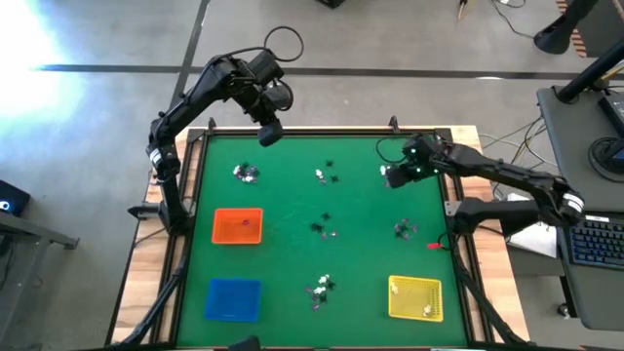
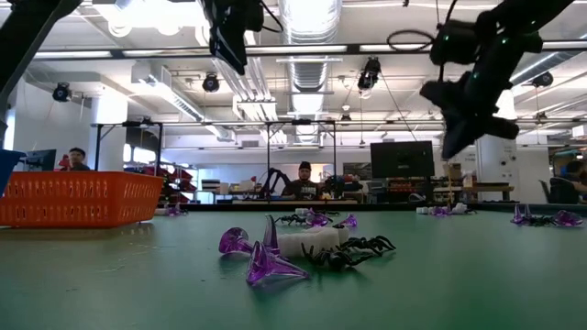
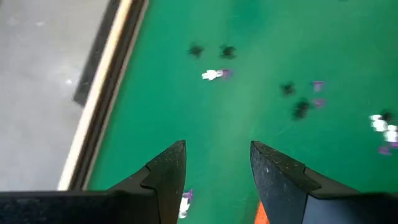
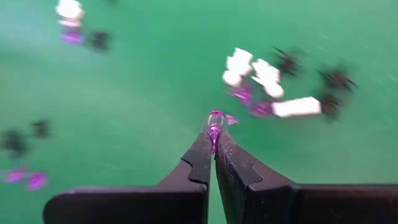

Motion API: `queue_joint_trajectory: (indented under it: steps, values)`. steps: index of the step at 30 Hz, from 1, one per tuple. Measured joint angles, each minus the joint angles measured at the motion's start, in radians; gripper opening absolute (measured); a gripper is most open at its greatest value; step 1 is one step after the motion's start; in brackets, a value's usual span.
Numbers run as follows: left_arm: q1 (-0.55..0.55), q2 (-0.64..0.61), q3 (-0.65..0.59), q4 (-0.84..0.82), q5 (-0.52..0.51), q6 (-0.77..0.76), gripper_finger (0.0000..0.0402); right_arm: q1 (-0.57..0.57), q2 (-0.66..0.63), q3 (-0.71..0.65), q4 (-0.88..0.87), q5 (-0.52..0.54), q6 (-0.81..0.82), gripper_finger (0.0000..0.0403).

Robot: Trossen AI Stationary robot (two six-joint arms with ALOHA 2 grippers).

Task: Sort Halloween decoration
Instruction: Put the violet witch hat toy into the orange bin

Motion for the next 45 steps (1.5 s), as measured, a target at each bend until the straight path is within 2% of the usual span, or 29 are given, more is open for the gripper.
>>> queue_joint_trajectory:
  steps: [2, 8, 12, 15, 22, 27, 34, 45]
  values:
    - [0.0, 0.0, 0.0, 0.001, 0.068, 0.011, 0.0162, 0.006, -0.027, 0.0, 0.044, -0.035, -0.01, 0.0008]
    - [-0.002, 0.0, 0.0, 0.065, 0.36, 0.031, 0.0162, 0.019, -0.055, 0.0, 0.199, -0.141, -0.019, 0.0008]
    - [-0.008, 0.0, -0.002, 0.115, 0.397, 0.033, 0.0162, 0.04, -0.05, 0.0, 0.304, -0.2, -0.023, 0.0008]
    - [-0.012, 0.0, -0.013, 0.142, 0.413, 0.043, 0.0162, 0.062, -0.043, 0.0, 0.377, -0.205, -0.016, 0.0008]
    - [-0.017, 0.008, -0.092, 0.26, 0.679, 0.066, 0.0162, 0.107, -0.036, 0.0, 0.556, -0.246, 0.023, 0.0008]
    - [-0.026, 0.025, -0.195, 0.406, 0.699, 0.016, 0.0162, 0.133, -0.035, 0.0, 0.636, -0.25, 0.031, 0.0008]
    - [-0.026, 0.047, -0.327, 0.564, 0.788, -0.033, 0.0162, 0.164, -0.035, 0.0, 0.698, -0.253, 0.038, 0.0008]
    - [-0.056, 0.056, -0.489, 1.052, 0.931, -0.33, 0.0162, 0.176, -0.035, 0.0, 0.754, -0.253, 0.037, 0.0008]
